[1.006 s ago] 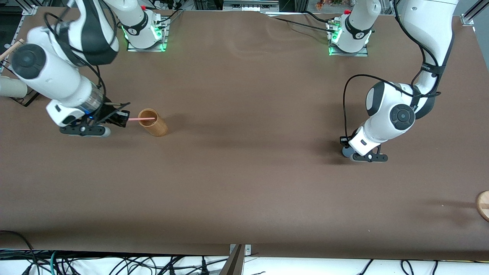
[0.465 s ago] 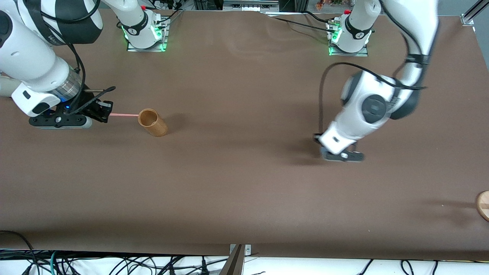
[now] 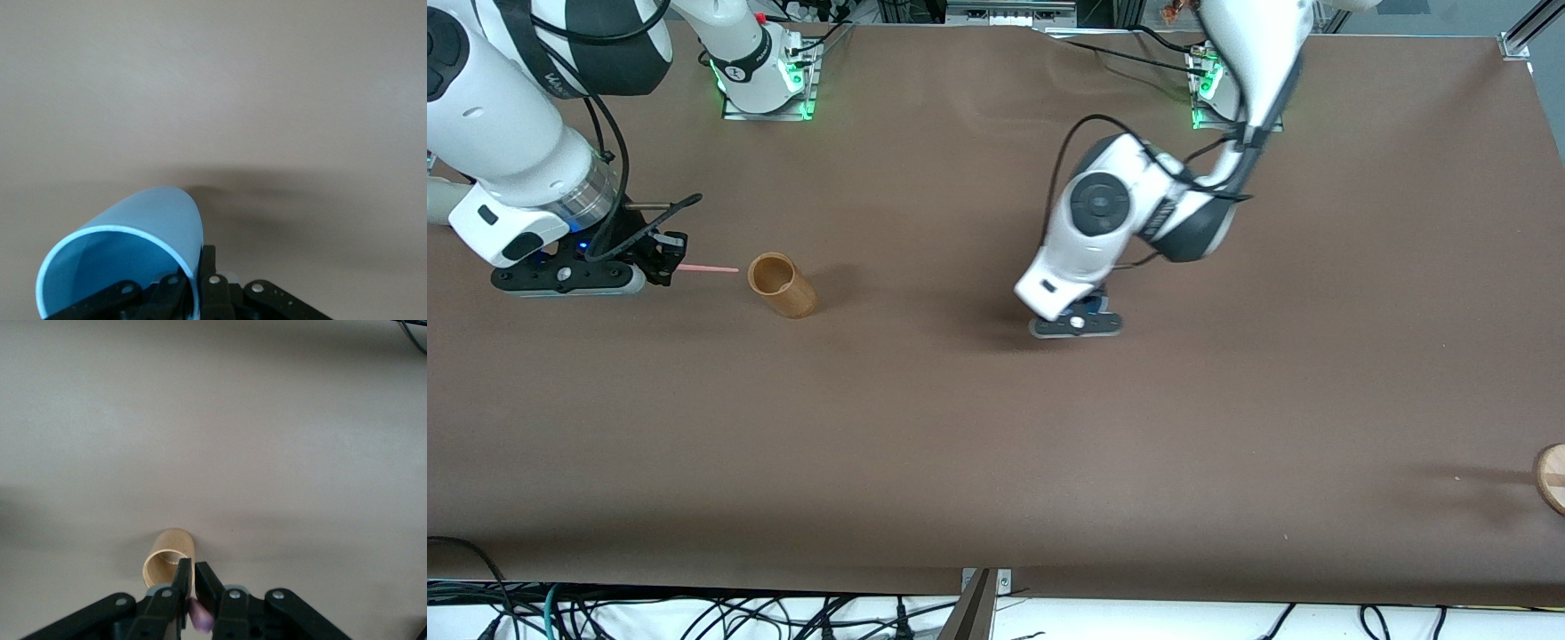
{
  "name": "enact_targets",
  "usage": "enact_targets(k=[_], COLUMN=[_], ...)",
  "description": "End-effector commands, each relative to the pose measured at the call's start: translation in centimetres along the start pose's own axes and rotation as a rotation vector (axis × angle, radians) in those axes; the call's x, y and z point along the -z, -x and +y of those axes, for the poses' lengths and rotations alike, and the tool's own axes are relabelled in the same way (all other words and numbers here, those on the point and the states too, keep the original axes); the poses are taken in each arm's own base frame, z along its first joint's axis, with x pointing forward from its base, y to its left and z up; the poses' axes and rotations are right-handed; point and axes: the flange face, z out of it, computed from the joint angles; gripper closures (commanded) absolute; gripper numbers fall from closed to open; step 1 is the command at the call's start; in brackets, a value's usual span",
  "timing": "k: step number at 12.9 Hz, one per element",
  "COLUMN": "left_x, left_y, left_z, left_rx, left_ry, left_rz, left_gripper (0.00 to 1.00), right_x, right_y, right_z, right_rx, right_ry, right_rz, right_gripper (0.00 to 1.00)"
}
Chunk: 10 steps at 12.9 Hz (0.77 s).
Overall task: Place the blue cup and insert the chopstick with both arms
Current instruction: 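Pull the stick from the bamboo cup while the left gripper carries the blue cup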
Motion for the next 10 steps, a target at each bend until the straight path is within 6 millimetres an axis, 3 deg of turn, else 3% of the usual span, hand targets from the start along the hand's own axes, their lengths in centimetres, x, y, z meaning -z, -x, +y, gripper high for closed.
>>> enact_targets(k=[1, 4, 6, 7, 8, 9, 10], left_x=[-3.2, -6.9, -7.6, -7.1, -6.5, -5.9, -4.4], left_y=[0.2, 0.6, 0.4, 0.3, 0.1, -0.2, -0.3], left_z=[2.8, 3.9, 4.0, 4.0, 4.0, 3.8, 3.8], left_rx=[0.071, 0.120, 0.131, 0.135, 0.141, 0.155, 0.175], left_ry=[-0.033, -0.057, -0.048, -0.040, -0.032, -0.026, -0.014], left_rz=[-0.011, -0.023, -0.018, -0.015, -0.014, -0.014, -0.004], left_gripper=[1.00, 1.00, 1.00, 0.95, 0.73, 0.37, 0.13], right_x=[0.1, -0.3, -0.6, -0.7, -0.7, -0.7, -0.6], right_y=[-0.2, -0.3, -0.2, -0.2, -0.2, -0.2, -0.2], right_z=[0.0, 0.2, 0.3, 0.2, 0.2, 0.2, 0.2], right_rx=[0.017, 0.013, 0.016, 0.013, 0.013, 0.013, 0.016], right_ry=[0.018, 0.017, 0.019, 0.019, 0.019, 0.021, 0.019], right_rz=[-0.009, -0.018, -0.025, -0.026, -0.026, -0.026, -0.025], right_gripper=[1.00, 1.00, 1.00, 1.00, 1.00, 1.00, 1.00])
